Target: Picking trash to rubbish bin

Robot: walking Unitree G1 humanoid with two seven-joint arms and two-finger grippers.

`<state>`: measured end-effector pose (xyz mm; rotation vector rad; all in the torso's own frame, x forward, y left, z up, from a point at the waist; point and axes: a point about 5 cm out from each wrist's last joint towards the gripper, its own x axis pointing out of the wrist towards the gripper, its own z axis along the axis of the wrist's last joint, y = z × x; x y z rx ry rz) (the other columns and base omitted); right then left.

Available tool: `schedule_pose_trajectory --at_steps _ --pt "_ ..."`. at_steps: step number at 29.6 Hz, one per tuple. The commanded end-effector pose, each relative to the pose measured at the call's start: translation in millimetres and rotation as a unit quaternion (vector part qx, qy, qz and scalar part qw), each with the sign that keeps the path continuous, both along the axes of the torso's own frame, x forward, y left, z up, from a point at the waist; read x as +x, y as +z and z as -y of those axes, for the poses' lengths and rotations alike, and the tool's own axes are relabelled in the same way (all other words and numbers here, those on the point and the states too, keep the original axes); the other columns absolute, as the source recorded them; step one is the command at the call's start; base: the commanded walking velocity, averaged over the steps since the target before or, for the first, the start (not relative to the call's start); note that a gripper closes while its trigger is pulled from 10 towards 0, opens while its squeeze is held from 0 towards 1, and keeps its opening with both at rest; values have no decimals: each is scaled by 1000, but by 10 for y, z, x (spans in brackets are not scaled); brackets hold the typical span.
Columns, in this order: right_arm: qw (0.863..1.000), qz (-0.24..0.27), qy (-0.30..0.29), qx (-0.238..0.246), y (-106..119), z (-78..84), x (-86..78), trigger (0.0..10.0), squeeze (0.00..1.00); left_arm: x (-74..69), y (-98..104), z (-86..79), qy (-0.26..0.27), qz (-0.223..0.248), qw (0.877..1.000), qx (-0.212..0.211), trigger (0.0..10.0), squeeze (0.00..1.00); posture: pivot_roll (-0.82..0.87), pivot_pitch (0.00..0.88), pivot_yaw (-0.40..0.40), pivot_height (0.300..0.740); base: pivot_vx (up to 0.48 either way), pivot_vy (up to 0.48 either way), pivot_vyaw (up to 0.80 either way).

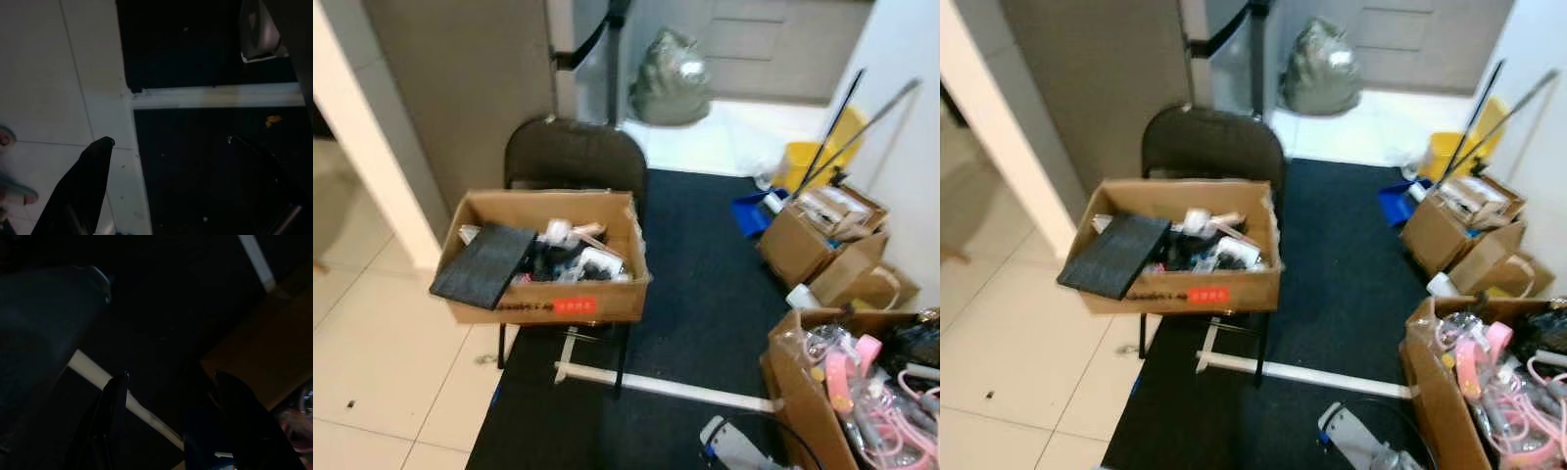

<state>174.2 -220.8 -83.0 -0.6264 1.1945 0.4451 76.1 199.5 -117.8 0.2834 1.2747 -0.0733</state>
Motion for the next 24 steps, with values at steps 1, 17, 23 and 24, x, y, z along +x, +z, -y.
schedule_pose_trajectory --at_steps 1,17,23,24 --pt "1000 -8 -6 3 -31 -10 -64 10000 0 105 25 -12 -3 20 1000 1 10000 0 78 22 21 740 -285 0 0" --pt "1000 -10 -7 3 -36 -6 -78 10000 0 93 19 7 -8 16 1000 -1 10000 0 73 27 23 740 -287 0 0" --pt "1000 -9 -8 3 -34 -7 -72 10000 0 97 19 12 -9 16 1000 -2 10000 0 70 26 23 740 -287 0 0" --pt "1000 -9 -8 3 -33 -7 -71 10000 0 97 19 13 -10 16 1000 -2 10000 0 70 26 23 740 -289 0 0"
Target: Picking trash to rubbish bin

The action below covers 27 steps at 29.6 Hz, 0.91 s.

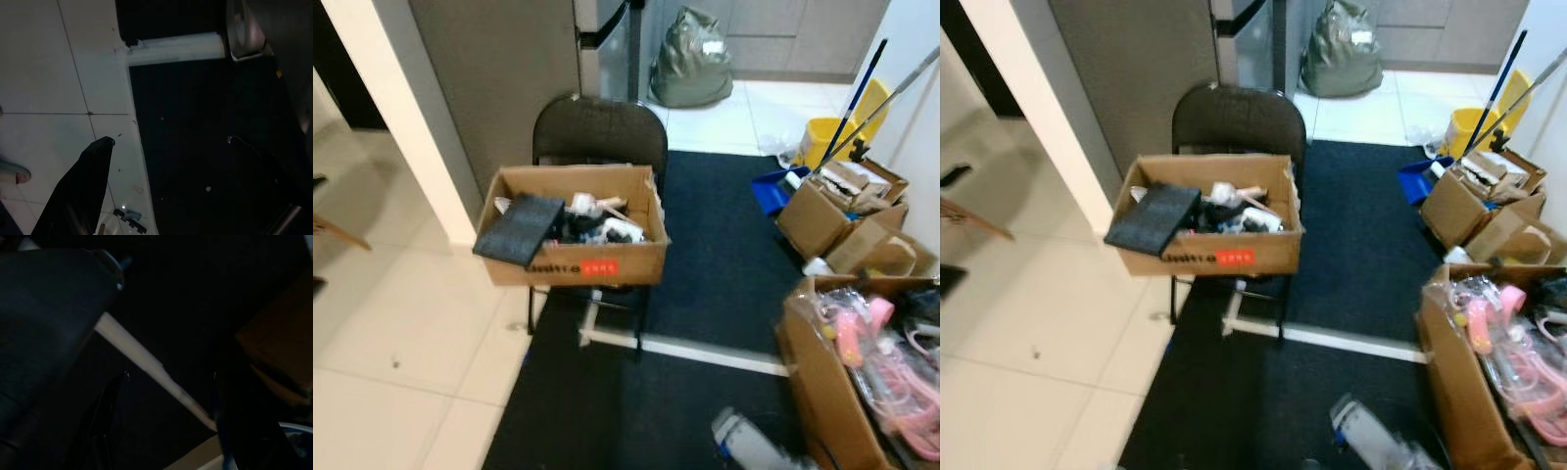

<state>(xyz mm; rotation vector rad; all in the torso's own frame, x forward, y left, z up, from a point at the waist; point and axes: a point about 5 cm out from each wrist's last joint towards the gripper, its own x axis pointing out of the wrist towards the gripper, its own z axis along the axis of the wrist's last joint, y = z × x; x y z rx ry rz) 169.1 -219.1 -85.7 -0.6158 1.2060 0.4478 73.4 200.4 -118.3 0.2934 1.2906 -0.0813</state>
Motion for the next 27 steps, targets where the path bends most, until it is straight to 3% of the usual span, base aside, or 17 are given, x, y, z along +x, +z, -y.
schedule_pose_trajectory --at_steps 1,27 --pt "1000 -3 -5 0 -6 10 -19 10000 0 124 24 23 -5 24 1000 -5 10000 0 70 26 23 740 -289 0 0" --pt "1000 1 -13 -1 3 25 -2 10000 0 143 23 56 -16 24 1000 -8 10000 0 53 22 25 740 -288 0 0"
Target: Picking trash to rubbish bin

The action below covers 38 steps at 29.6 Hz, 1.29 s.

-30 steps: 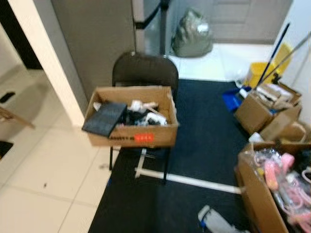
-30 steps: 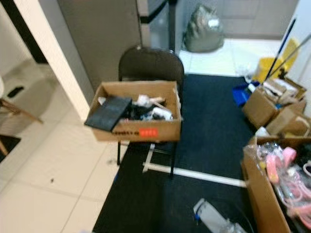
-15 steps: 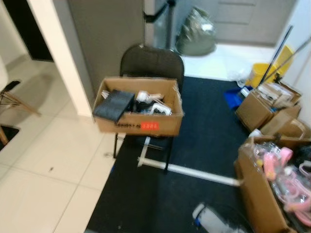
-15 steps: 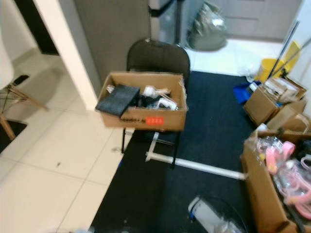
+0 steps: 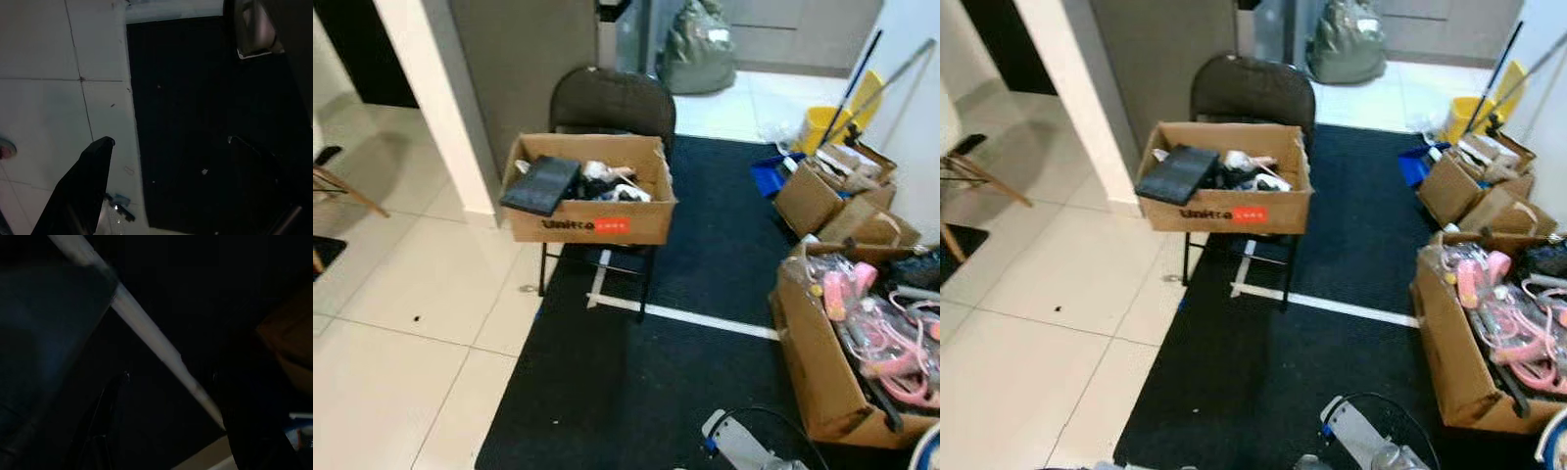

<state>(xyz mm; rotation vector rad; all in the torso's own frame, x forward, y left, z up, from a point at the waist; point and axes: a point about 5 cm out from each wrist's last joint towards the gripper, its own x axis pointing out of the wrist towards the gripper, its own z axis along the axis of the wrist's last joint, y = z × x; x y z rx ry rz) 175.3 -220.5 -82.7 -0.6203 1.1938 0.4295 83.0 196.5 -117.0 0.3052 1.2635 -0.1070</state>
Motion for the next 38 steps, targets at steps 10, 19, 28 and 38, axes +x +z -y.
schedule_pose_trajectory --at_steps 10,19,28,38 --pt "1000 -7 -10 3 -27 11 -65 10000 0 41 6 29 -3 10 1000 -6 10000 0 53 22 25 740 -285 0 0" --pt "1000 -7 -13 3 -26 13 -65 10000 0 39 5 40 -6 9 1000 -7 10000 0 39 25 27 740 -285 0 0" --pt "1000 -6 -19 7 -27 5 -63 10000 0 54 8 35 -12 9 1000 -6 10000 0 33 22 36 740 -288 0 0" --pt "1000 5 -12 1 -14 0 -29 10000 0 79 14 32 -14 11 1000 -6 10000 0 35 16 35 740 -286 0 0"
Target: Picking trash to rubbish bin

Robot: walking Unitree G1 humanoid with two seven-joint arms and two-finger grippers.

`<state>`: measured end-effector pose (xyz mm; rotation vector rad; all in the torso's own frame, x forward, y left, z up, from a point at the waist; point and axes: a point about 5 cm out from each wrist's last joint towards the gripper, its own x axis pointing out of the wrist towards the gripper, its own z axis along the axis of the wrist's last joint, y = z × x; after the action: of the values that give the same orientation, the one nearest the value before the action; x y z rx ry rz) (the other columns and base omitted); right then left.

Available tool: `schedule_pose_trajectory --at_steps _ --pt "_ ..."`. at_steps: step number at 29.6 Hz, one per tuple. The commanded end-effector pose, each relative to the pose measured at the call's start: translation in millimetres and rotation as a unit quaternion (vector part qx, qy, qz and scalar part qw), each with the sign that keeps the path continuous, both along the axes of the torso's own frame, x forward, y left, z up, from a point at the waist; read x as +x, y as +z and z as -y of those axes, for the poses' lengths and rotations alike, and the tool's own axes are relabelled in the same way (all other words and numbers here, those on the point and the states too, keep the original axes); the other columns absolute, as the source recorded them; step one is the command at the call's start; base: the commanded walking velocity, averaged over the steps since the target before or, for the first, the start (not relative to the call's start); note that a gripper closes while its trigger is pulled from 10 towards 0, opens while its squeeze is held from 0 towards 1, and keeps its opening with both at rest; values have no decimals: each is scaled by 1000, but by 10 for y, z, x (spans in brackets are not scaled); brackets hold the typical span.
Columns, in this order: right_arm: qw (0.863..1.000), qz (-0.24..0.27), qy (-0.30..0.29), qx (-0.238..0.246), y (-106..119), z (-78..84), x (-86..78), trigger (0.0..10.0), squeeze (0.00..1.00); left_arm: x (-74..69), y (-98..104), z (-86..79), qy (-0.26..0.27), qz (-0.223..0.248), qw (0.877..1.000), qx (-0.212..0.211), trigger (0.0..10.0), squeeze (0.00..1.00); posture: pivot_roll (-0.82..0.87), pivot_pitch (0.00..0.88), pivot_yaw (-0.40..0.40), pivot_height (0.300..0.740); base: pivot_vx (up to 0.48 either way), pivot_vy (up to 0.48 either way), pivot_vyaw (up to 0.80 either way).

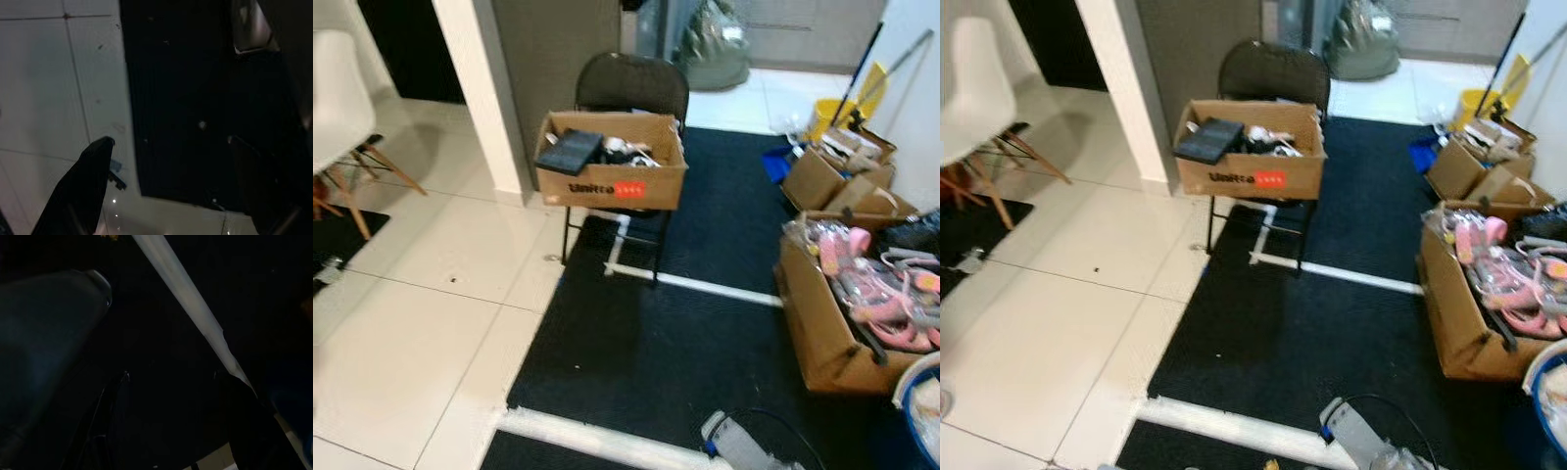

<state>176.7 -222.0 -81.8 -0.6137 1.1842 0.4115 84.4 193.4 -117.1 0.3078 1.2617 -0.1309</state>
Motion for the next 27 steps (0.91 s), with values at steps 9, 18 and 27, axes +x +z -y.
schedule_pose_trajectory --at_steps 9,18,27 --pt "1000 11 -20 9 -16 -20 -24 10000 0 70 17 1 1 15 1000 -2 10000 0 31 17 37 740 -249 0 325" --pt "1000 9 -17 11 -14 -19 -21 10000 0 81 19 8 0 17 1000 -2 10000 0 26 15 35 740 0 0 745" --pt "1000 7 -24 14 -22 7 -52 10000 0 109 21 49 5 24 1000 -7 10000 0 17 77 26 740 0 0 733"
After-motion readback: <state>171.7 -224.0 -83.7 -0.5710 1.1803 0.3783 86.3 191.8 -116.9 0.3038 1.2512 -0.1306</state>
